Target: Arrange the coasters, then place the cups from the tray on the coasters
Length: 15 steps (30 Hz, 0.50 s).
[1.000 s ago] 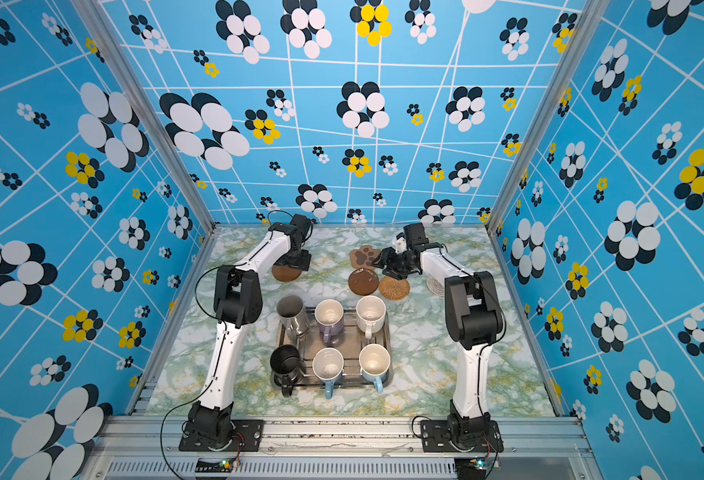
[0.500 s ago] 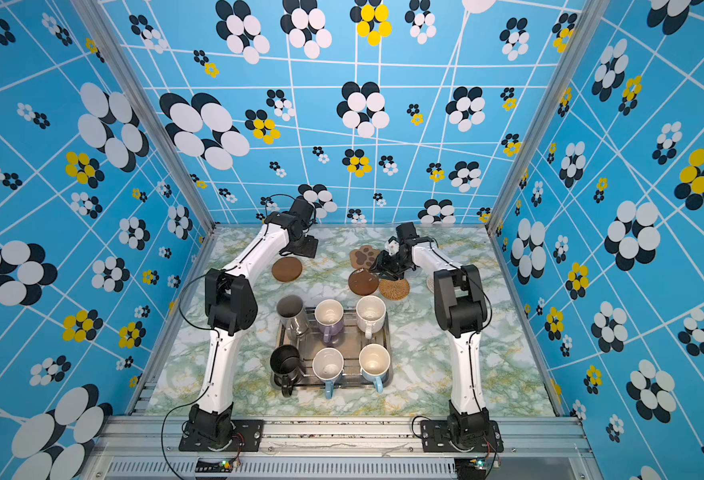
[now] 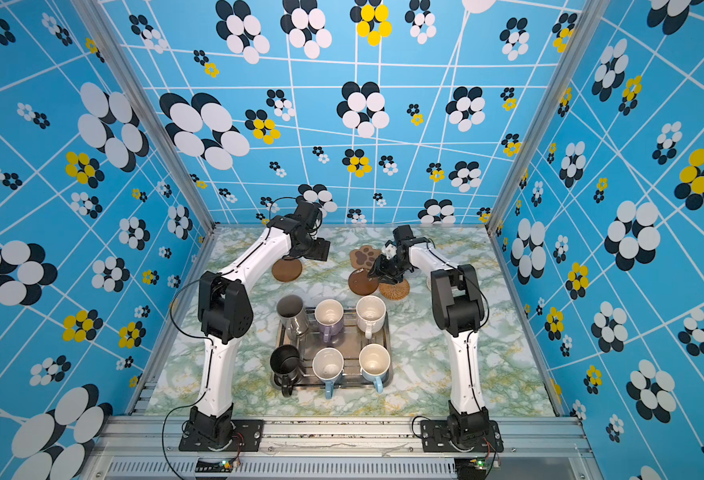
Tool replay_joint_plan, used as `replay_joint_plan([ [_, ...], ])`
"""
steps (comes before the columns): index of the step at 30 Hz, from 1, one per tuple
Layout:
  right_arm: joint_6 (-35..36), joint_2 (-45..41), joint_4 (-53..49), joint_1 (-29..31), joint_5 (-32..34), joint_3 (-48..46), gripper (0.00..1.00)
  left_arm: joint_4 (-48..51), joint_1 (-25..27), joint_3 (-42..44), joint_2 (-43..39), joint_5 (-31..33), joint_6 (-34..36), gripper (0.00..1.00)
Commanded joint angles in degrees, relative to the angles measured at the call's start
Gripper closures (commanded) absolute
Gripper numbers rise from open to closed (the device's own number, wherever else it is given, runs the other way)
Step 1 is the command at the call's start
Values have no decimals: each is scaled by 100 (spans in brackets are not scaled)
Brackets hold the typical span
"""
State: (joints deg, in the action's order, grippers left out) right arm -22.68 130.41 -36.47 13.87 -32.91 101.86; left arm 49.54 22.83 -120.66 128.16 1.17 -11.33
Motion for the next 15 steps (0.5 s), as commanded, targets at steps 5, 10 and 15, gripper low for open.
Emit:
replay_joint_plan([
  [5,-28,323,-132,194,29,136,59,-232,99,386,-444,-262,-165,16],
  [10,-139,465,-82,297,-65,277,61,-360,99,644,-557,-304,-215,16],
  [15,-151,591,-137,360,-106,457,62,-404,99,828,-651,-325,-238,16],
])
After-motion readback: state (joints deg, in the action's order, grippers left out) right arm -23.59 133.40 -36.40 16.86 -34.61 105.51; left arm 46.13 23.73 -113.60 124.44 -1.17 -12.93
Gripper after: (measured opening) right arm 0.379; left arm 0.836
